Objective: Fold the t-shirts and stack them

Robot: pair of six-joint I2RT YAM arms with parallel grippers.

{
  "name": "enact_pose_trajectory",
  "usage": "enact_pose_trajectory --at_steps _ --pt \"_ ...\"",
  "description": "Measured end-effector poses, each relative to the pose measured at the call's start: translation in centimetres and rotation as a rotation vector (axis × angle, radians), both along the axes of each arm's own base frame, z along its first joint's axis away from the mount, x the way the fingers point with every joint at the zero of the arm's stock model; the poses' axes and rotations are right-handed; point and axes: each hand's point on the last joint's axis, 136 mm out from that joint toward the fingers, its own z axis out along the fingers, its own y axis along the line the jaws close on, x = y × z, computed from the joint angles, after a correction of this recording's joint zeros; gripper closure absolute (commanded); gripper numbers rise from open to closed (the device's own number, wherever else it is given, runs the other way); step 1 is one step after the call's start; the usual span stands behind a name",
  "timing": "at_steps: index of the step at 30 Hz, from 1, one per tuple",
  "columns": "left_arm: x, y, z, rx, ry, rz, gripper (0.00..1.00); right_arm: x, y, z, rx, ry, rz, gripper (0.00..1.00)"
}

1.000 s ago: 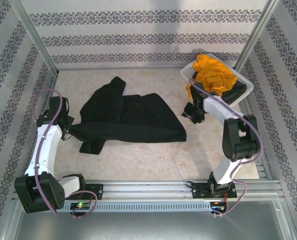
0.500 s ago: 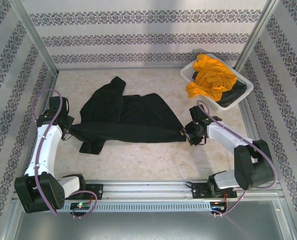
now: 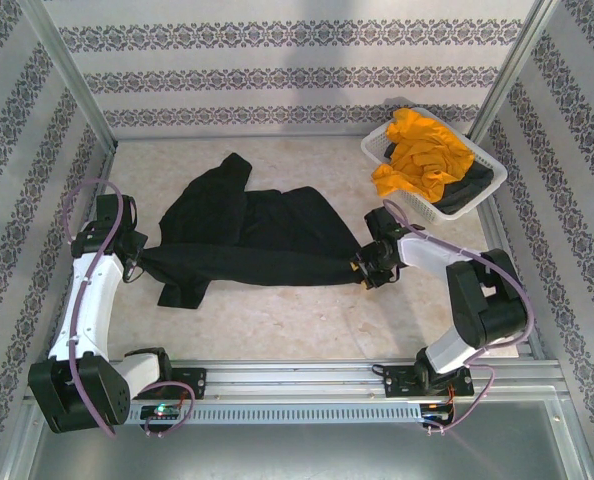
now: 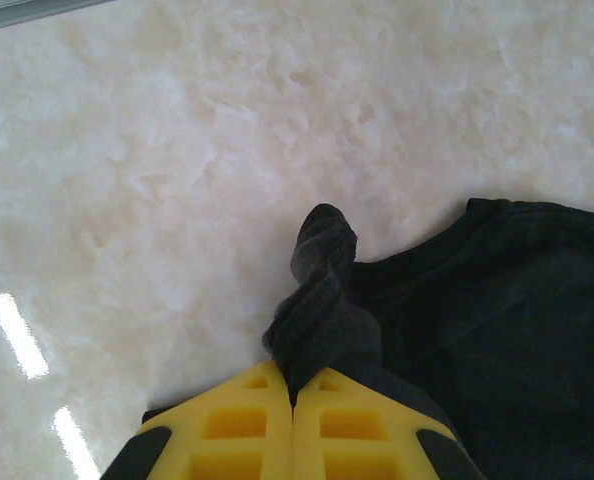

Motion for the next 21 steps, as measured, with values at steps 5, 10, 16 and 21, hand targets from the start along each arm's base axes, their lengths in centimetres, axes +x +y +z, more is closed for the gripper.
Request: enact_pose_trajectory --at_steps 5,10,16,21 --pt "0.0 -0.1 0.0 -0.002 -0.002 -0.001 1.0 1.1 0.6 -0.3 -0.005 0.03 0.015 0.89" --pt "0.2 -0.3 0.0 -0.014 -0.011 -0.009 1.0 2.1 0.8 -0.1 -0.012 0.007 0.043 1.0" --pt "3.1 -1.5 1.0 -0.077 -0.122 -0.077 1.0 7.1 -0.1 4.2 -0.072 -0.179 0.112 1.0" --pt "7.3 -2.0 5.0 -0.11 -0.25 -0.127 1.0 17.9 -1.1 18.9 -0.089 -0.633 0.158 1.0"
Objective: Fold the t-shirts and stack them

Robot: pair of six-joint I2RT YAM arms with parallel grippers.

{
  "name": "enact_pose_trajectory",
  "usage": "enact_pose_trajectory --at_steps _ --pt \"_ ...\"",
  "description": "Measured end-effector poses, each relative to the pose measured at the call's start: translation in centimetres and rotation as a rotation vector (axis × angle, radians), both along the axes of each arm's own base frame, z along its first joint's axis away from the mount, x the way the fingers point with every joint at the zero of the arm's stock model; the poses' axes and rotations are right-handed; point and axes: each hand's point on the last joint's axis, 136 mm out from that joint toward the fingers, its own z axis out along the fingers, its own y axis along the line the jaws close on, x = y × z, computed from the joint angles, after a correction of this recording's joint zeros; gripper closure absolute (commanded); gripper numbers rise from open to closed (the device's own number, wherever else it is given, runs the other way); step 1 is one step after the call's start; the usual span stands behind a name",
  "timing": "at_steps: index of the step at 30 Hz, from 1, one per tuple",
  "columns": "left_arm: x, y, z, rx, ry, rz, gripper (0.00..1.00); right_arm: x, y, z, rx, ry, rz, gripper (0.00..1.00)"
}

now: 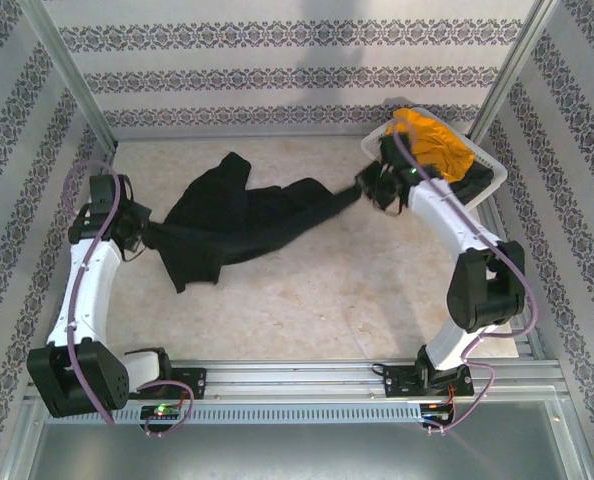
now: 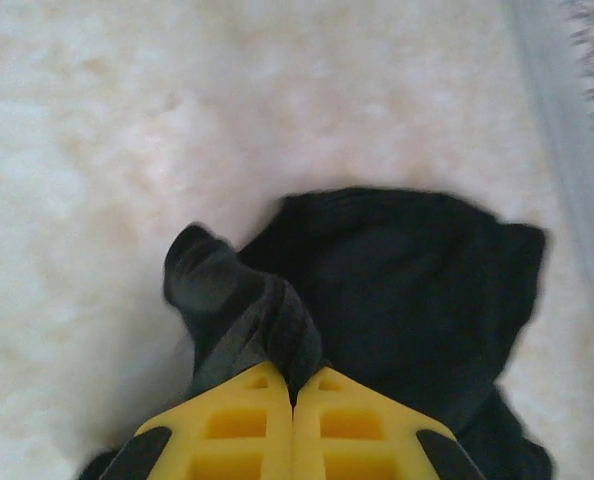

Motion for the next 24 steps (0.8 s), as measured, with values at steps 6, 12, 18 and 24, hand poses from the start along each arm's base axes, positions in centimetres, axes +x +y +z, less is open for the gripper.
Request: enact_pose_trajectory --at_steps 6,12,18,24 --pt "2.7 0.4 10.4 0.044 -0.268 -0.003 1.0 3.1 -2.8 14.6 -0.05 -0.393 0.019 1.0" --pt "-1.6 0.3 17.8 0.103 -0.48 0.037 1.0 -2.6 -5.2 20.9 -0.099 -0.584 0.01 1.0" --pt "-8.6 0.2 24.9 0.185 -0.693 0.104 1.0 -11.0 -6.6 26.5 -0.1 -0.806 -0.018 1.0" --pt "-8.8 -0.2 28.8 0.191 -0.756 0.087 1.0 -12.1 -6.4 29.8 -0.071 -0.923 0.0 1.0"
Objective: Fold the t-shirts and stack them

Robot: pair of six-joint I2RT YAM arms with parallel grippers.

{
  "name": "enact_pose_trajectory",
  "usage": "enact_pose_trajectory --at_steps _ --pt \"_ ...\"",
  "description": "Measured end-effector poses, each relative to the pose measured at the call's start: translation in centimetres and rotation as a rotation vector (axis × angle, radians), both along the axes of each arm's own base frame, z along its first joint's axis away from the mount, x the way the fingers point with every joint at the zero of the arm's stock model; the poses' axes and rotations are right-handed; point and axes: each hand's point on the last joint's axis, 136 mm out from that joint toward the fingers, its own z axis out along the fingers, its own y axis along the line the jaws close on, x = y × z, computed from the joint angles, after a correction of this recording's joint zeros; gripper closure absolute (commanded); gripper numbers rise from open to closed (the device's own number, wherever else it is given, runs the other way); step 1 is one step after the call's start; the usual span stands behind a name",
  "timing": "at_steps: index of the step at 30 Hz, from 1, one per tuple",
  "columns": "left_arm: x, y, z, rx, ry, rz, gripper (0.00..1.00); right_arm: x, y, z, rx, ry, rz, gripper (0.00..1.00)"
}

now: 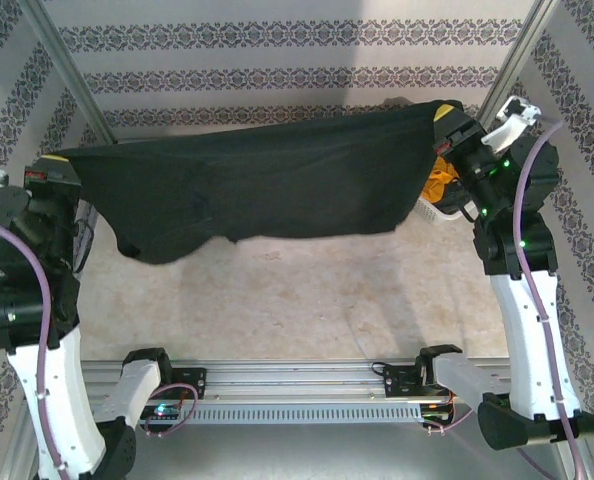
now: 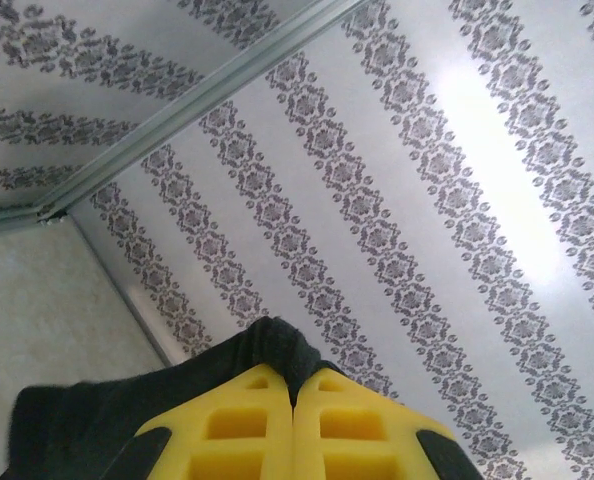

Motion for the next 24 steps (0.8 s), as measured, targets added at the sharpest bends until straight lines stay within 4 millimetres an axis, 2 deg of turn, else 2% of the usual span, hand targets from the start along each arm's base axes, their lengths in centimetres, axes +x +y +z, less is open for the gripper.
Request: enact_pose_trajectory --at_steps 1,3,7,10,13,15,17,20,22,24 --pt "0.9 0.1 -0.6 -0.006 0.025 -0.007 1.0 0.8 0.3 -0.3 0.001 0.007 0.014 1.0" --pt "4.1 0.2 -3.2 -0.029 0.116 -0.035 1.0 3.5 1.0 -1.4 0.009 0.041 0.05 1.0" --pt "10.9 0.7 -10.4 -0.095 0.325 -0.095 1.0 10.6 3.2 -5.8 0.03 0.159 0.132 1.0" --pt "14.9 1.9 -15.3 -0.159 0.432 -0.124 1.0 15.4 5.3 -9.0 0.054 0.239 0.192 1.0" --pt "17.4 3.6 -17.4 -0.214 0.464 -0.132 1.0 19.3 6.9 -10.1 0.085 0.267 0.244 1.0" --pt "18.9 5.1 -16.4 -0.231 0.436 -0.131 1.0 21.2 7.5 -9.5 0.097 0.26 0.267 1.0" --pt "20.2 6.6 -13.4 -0.219 0.364 -0.135 1.0 22.3 7.9 -7.8 0.108 0.226 0.286 1.0" --pt "20.9 8.2 -5.9 -0.16 0.206 -0.144 1.0 22.5 7.8 -3.6 0.116 0.146 0.297 1.0" --pt "19.9 8.4 -0.2 -0.1 0.089 -0.15 1.0 21.7 7.4 -0.6 0.115 0.089 0.3 1.0" --pt "18.1 7.7 4.0 -0.053 0.004 -0.155 1.0 20.6 6.8 1.6 0.113 0.042 0.297 1.0"
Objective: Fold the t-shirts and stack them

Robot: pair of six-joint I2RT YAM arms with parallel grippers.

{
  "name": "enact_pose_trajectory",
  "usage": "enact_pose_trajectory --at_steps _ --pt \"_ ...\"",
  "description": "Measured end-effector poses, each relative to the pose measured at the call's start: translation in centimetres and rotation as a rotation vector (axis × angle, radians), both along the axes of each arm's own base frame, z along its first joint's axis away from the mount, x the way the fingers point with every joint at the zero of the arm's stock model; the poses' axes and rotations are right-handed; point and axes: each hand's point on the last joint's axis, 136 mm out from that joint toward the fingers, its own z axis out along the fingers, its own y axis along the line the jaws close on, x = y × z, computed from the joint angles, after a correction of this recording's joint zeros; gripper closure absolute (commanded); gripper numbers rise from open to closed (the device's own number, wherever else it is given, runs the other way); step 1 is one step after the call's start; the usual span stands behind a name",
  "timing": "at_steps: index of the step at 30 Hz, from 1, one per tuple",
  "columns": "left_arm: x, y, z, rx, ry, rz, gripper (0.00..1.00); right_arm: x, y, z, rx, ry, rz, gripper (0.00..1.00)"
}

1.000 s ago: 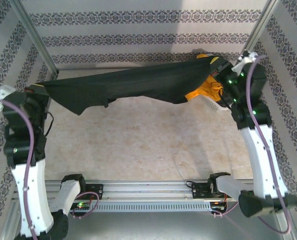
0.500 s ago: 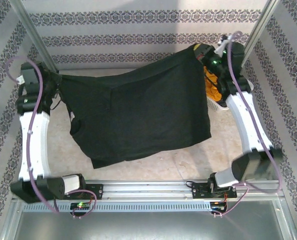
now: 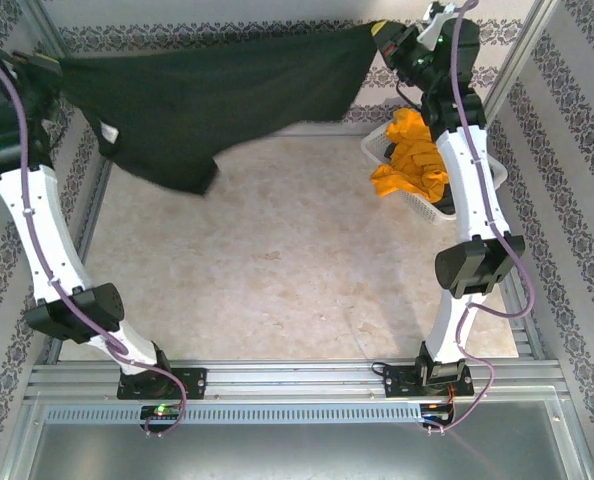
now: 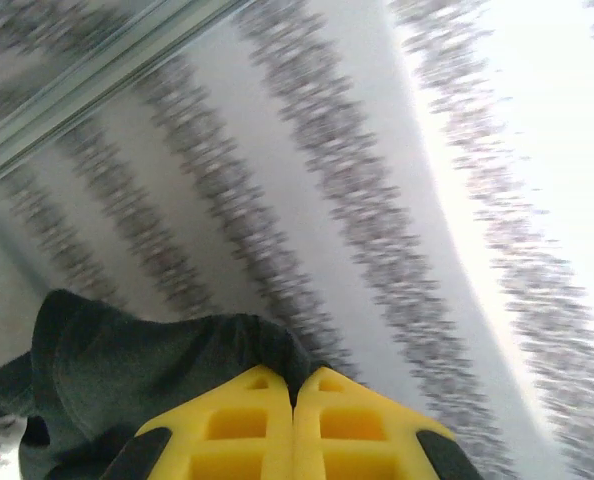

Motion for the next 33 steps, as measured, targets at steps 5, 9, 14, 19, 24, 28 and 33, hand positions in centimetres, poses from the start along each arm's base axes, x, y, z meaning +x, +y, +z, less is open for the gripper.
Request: enact_pose_trajectory --at_steps 5,9,14,19,24,28,33 --pt "-5.3 -2.2 1.0 0.002 0.011 0.012 1.0 -2.7 -1.3 -0.6 -0.003 0.032 -0.014 1.0" --pt "-9.3 -3.1 -7.0 -0.066 0.18 0.068 1.0 -6.1 -1.7 -8.0 -0.017 0.204 -0.029 1.0" --pt "-12.7 -4.2 -21.4 -0.185 0.462 0.095 0.58 -10.9 -2.9 -21.4 -0.055 0.498 -0.084 0.61" --pt "-15.1 -5.8 -33.7 -0.276 0.754 0.065 0.35 -15.5 -4.5 -34.0 -0.168 0.817 -0.14 0.38" --pt "-17.1 -8.9 -37.9 -0.261 0.871 -0.017 0.43 -17.7 -4.4 -36.4 -0.28 0.893 -0.127 0.41" --pt "-18.3 -11.3 -38.9 -0.244 0.864 -0.081 0.52 -18.5 -3.1 -36.3 -0.357 0.863 -0.095 0.52" --pt "-17.5 -13.1 -41.2 -0.28 0.902 -0.129 0.62 -17.8 -0.6 -37.6 -0.419 0.851 -0.032 0.68"
